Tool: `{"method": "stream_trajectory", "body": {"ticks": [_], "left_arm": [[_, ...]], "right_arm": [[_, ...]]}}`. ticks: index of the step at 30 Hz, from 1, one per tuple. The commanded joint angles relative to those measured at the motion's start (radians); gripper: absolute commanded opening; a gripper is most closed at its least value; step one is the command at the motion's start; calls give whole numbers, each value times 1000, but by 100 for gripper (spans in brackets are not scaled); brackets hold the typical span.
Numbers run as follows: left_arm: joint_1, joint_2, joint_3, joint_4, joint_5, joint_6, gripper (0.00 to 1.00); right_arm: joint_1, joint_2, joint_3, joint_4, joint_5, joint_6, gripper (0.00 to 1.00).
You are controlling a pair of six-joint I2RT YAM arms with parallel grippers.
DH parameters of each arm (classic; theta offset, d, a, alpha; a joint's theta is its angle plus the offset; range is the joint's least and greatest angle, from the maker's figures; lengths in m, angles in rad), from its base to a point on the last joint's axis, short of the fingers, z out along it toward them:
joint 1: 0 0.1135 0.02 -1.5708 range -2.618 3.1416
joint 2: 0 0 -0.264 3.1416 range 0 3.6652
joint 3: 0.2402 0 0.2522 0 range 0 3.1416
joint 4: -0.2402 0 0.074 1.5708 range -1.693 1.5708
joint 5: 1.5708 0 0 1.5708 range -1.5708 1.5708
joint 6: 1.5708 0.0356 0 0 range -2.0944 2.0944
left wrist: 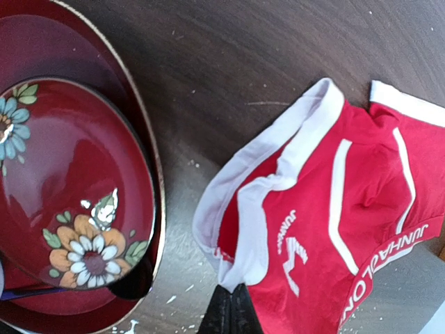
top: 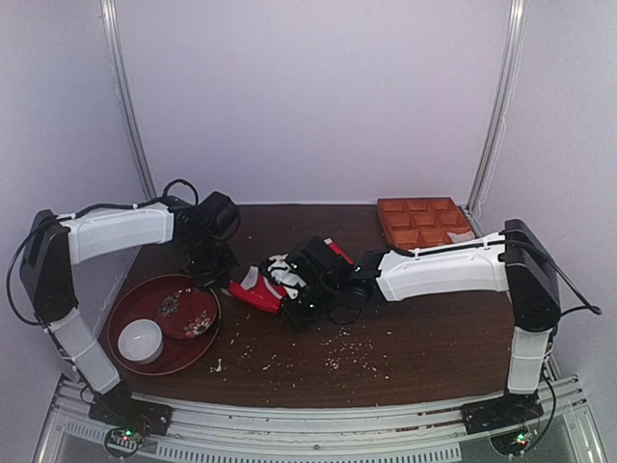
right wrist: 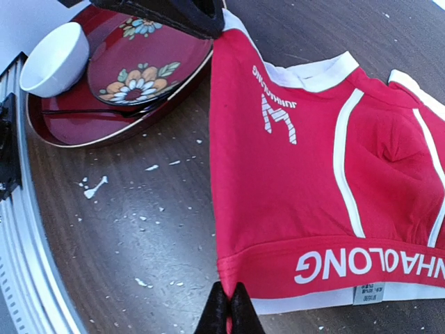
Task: Roll the underwear
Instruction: Fold the underwear at the center of the board.
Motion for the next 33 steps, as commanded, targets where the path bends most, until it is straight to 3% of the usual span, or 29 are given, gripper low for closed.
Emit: {"method": "stream_trajectory", "body": {"ticks": [1,12,33], "left_arm": [[-19,-55,22,-64,3,15,0],[-20,104,298,-61,7,130,0],[-34,626,971,-67,118,256,0]], "right_arm": [[21,-45,18,-51,-62,48,0],[0,-98,-48,20,-24,140,0],[-242,-150,-209,106,-18,246,0]]}}
